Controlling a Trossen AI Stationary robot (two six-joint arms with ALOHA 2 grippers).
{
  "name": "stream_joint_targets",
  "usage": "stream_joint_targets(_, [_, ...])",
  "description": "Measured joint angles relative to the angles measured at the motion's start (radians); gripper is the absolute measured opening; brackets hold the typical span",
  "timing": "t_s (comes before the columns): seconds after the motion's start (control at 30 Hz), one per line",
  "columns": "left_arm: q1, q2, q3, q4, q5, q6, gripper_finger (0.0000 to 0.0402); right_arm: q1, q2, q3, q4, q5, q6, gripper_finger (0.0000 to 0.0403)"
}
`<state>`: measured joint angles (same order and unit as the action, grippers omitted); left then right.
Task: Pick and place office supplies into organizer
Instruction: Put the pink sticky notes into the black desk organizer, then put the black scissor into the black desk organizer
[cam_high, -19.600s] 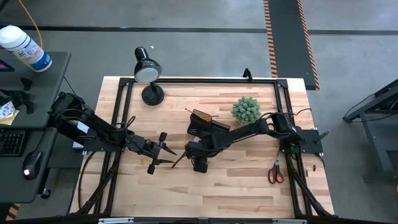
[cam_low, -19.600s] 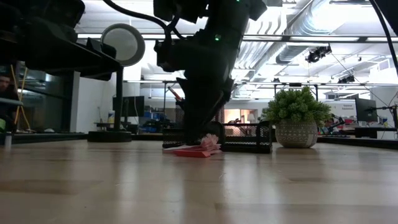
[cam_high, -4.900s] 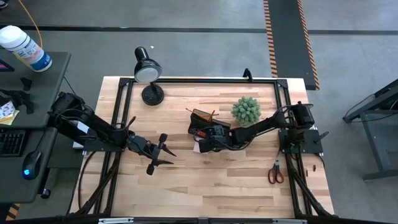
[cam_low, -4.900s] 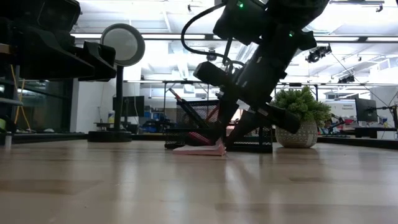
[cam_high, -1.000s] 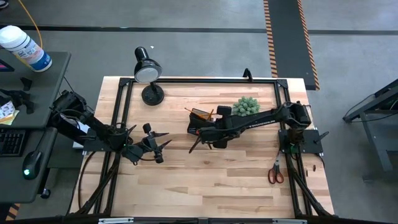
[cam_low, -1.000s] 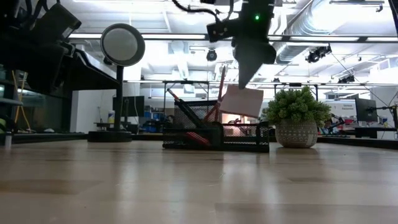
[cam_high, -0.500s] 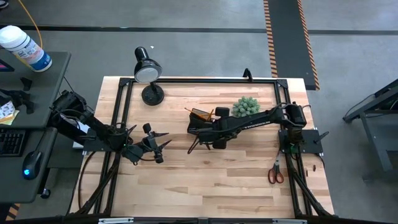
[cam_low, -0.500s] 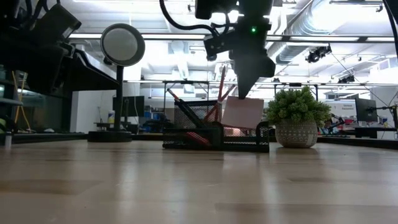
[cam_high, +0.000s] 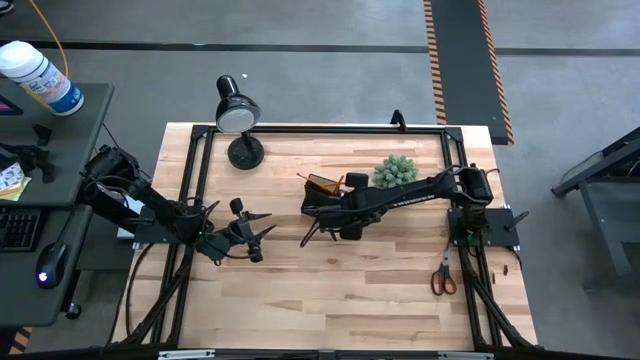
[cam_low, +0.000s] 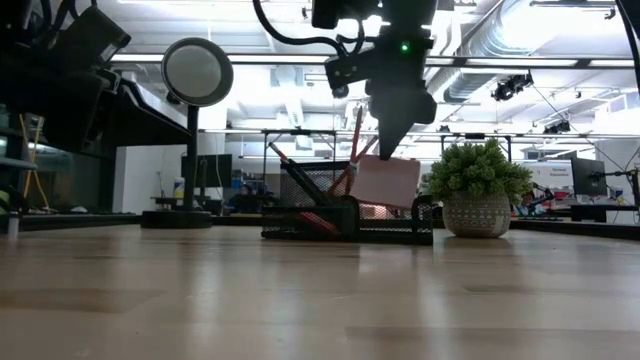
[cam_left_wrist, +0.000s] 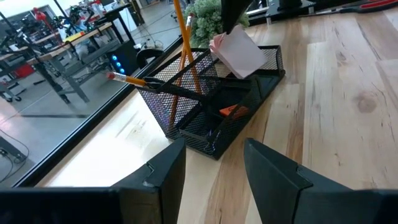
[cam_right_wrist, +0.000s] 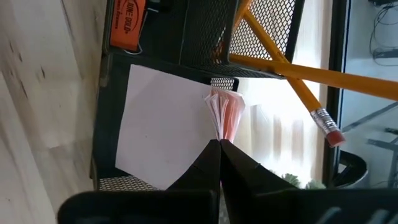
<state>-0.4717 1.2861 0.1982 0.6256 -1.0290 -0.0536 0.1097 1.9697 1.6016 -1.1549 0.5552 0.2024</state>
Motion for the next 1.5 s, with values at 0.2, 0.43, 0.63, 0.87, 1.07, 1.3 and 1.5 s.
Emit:
stream_joint_targets(0.2, [0.0, 0.0, 0.0, 0.0, 0.0, 0.005, 0.015, 0.0, 0.0, 0.0, 0.0, -0.012, -0.002, 0.0001])
stream_joint_targets(0.43, [0.0, 0.0, 0.0, 0.0, 0.0, 0.008, 0.015, 0.0, 0.0, 0.0, -0.004, -0.013, -0.002, 0.0001])
stream_joint_targets(0.63, [0.0, 0.0, 0.0, 0.0, 0.0, 0.008, 0.015, 0.0, 0.0, 0.0, -0.016, -0.052, -0.002, 0.0001])
stream_joint_targets(0.87, [0.0, 0.0, 0.0, 0.0, 0.0, 0.008, 0.015, 0.0, 0.0, 0.0, -0.015, -0.096, 0.0, 0.0001])
stream_joint_targets(1.07, [0.0, 0.0, 0.0, 0.0, 0.0, 0.008, 0.015, 0.0, 0.0, 0.0, -0.015, -0.102, 0.0, 0.0001])
stream_joint_targets(1.3, [0.0, 0.0, 0.0, 0.0, 0.0, 0.008, 0.015, 0.0, 0.0, 0.0, -0.014, -0.107, -0.001, 0.0008])
stream_joint_targets(1.5, [0.0, 0.0, 0.0, 0.0, 0.0, 0.008, 0.015, 0.0, 0.0, 0.0, -0.014, -0.113, 0.005, 0.0071])
